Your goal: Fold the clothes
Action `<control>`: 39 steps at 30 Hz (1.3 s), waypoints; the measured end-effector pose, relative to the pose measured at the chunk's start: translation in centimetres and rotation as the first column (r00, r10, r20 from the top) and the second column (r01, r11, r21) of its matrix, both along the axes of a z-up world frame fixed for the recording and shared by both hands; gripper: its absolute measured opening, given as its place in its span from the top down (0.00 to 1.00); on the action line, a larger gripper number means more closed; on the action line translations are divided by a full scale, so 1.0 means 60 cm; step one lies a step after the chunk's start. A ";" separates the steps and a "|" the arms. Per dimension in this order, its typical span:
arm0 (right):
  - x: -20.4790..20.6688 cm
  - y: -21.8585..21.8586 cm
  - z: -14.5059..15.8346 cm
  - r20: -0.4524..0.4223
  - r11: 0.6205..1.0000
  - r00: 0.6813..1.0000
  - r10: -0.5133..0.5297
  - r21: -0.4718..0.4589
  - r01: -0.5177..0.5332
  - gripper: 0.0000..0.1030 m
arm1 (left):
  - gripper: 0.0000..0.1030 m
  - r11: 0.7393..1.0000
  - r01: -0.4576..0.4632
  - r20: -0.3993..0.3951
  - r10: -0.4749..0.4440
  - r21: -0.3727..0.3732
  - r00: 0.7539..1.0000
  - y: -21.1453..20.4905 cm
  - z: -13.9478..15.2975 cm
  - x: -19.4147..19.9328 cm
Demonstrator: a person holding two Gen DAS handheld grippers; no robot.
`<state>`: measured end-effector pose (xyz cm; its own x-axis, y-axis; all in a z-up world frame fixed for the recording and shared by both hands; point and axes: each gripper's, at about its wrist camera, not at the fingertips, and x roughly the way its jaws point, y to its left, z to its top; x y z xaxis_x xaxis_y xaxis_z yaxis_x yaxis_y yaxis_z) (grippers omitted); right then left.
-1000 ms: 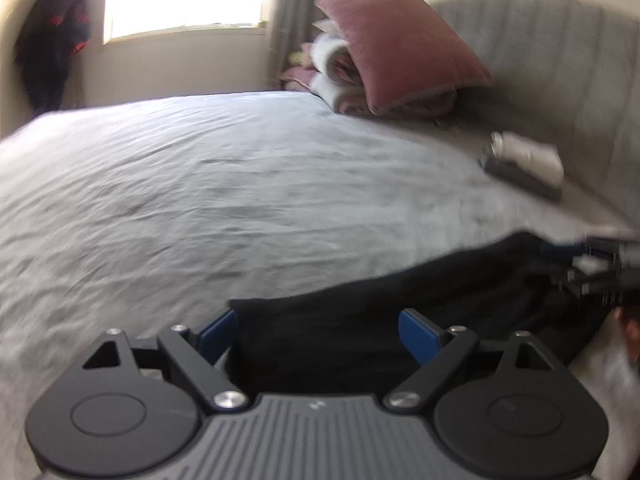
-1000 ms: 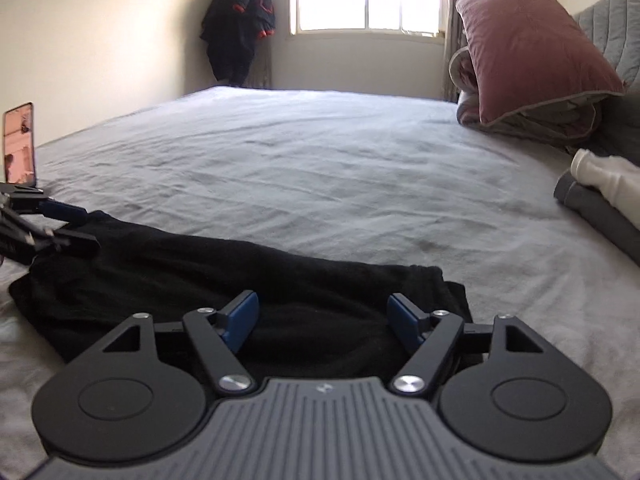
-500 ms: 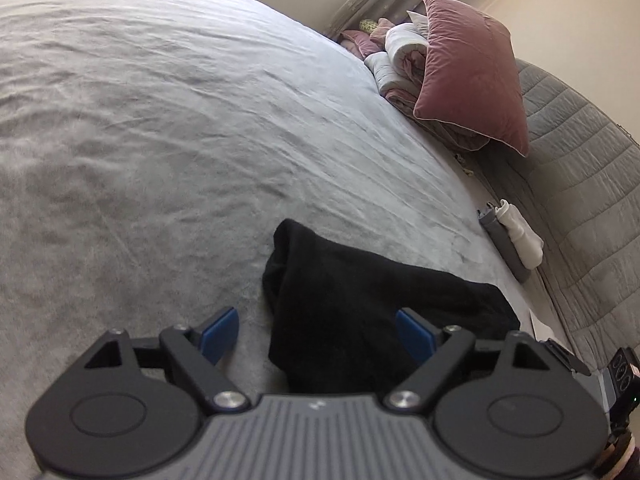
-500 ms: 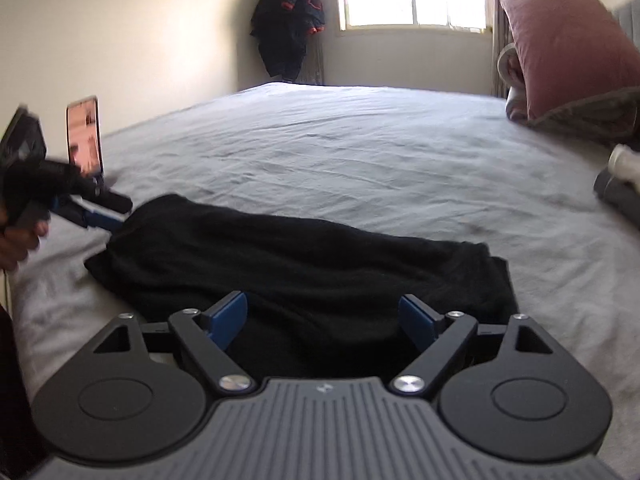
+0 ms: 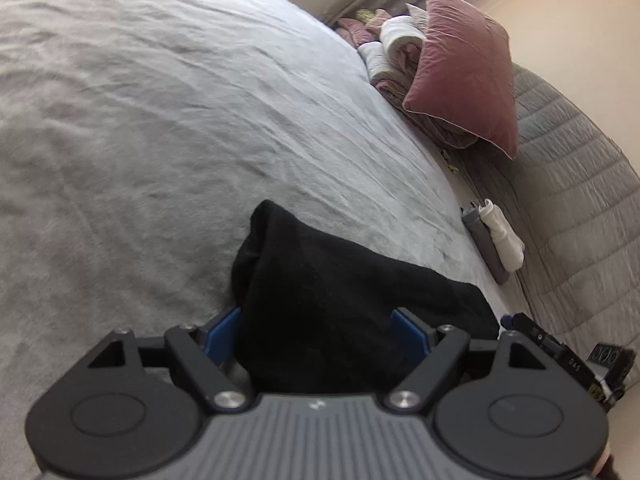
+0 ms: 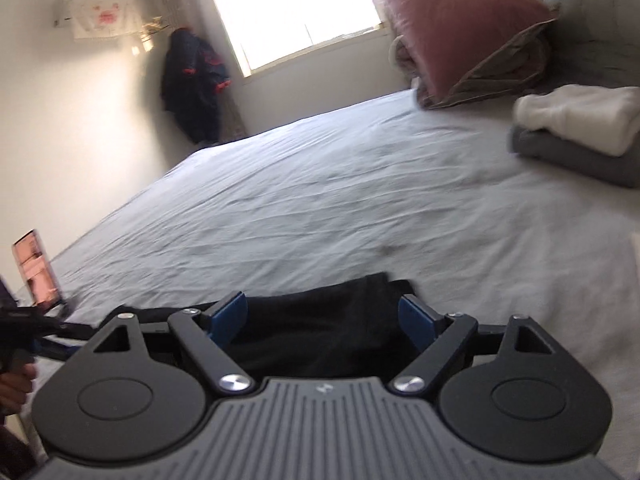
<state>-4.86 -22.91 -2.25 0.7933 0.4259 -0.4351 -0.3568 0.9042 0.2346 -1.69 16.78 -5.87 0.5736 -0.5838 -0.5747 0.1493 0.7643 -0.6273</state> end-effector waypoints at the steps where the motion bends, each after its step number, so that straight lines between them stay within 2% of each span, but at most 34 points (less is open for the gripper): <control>1: 0.002 0.001 0.001 -0.004 1.000 1.000 -0.001 0.016 0.001 0.17 | 0.27 1.000 -0.004 0.008 0.004 0.011 1.000 -0.003 0.000 -0.001; 3: 0.007 0.003 0.003 -0.011 0.999 1.000 -0.003 0.047 0.004 0.17 | 0.35 0.999 -0.021 0.018 0.020 0.037 1.000 -0.006 0.000 -0.005; 4: 0.007 0.016 0.003 0.000 0.999 1.000 0.016 0.033 -0.016 0.18 | 0.40 0.998 -0.029 0.018 0.028 0.048 0.999 -0.006 0.001 -0.006; 6: 0.007 0.046 0.004 0.023 0.998 0.998 0.062 -0.005 -0.062 0.28 | 0.48 0.997 -0.042 0.007 0.042 0.062 0.999 -0.003 0.007 -0.006; 7: 0.007 0.061 0.004 0.035 0.996 0.996 0.085 -0.024 -0.084 0.30 | 0.50 0.996 -0.049 0.001 0.049 0.069 0.999 -0.001 0.010 -0.006; 9: 0.007 0.087 0.006 0.058 0.990 0.991 0.122 -0.075 -0.118 0.41 | 0.48 0.994 -0.064 -0.008 0.065 0.083 0.998 0.003 0.015 -0.006; 12: 0.014 0.119 0.007 0.065 0.978 0.986 0.154 -0.152 -0.142 0.51 | 0.42 0.990 -0.076 0.004 0.076 0.122 0.997 0.007 0.022 -0.007; 19: 0.034 0.146 -0.001 0.047 0.973 0.984 0.173 -0.160 -0.163 0.54 | 0.42 0.990 -0.019 -0.002 0.019 0.138 1.000 -0.014 0.012 0.003; 20: 0.036 0.149 -0.003 0.043 0.974 0.984 0.171 -0.160 -0.162 0.60 | 0.43 0.989 -0.012 0.005 0.012 0.150 1.000 -0.020 0.012 0.002; 21: 0.040 0.152 -0.006 0.034 0.973 0.985 0.168 -0.163 -0.161 0.72 | 0.44 0.987 -0.009 0.013 0.007 0.161 1.000 -0.025 0.012 0.001; 23: 0.048 0.157 -0.012 0.013 0.975 0.987 0.159 -0.158 -0.155 0.82 | 0.52 0.983 -0.012 0.024 0.008 0.182 1.000 -0.034 0.012 -0.001; 27: 0.066 0.166 -0.031 -0.034 0.974 0.990 0.139 -0.176 -0.143 0.84 | 0.84 0.983 -0.019 0.019 0.016 0.181 1.000 -0.033 0.012 0.000; 28: 0.071 0.168 -0.037 -0.049 0.972 0.990 0.134 -0.186 -0.141 0.85 | 0.86 0.984 -0.015 0.026 0.010 0.178 1.000 -0.035 0.016 -0.001; 30: 0.080 0.173 -0.048 -0.079 0.969 0.989 0.124 -0.205 -0.138 0.89 | 0.88 0.985 -0.006 0.042 -0.001 0.172 0.999 -0.039 0.023 -0.004; 34: 0.082 0.176 -0.046 -0.092 0.967 0.988 0.120 -0.216 -0.137 0.89 | 0.89 0.992 0.003 0.098 -0.015 0.124 0.995 -0.051 0.056 -0.017; 37: 0.080 0.155 -0.036 -0.117 0.978 0.986 0.121 -0.153 -0.138 0.86 | 0.89 0.996 0.028 0.153 -0.041 0.088 0.987 -0.071 0.090 -0.024; 39: 0.082 0.135 -0.027 -0.139 0.988 0.984 0.108 -0.095 -0.122 0.79 | 0.89 0.995 0.045 0.177 -0.059 0.086 0.982 -0.091 0.112 -0.022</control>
<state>0.04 -14.82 -3.86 0.6735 0.4589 -0.5795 -0.4320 0.8805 0.1952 -3.04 11.29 0.84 0.6419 -0.5709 -0.5119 0.2948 0.8000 -0.5225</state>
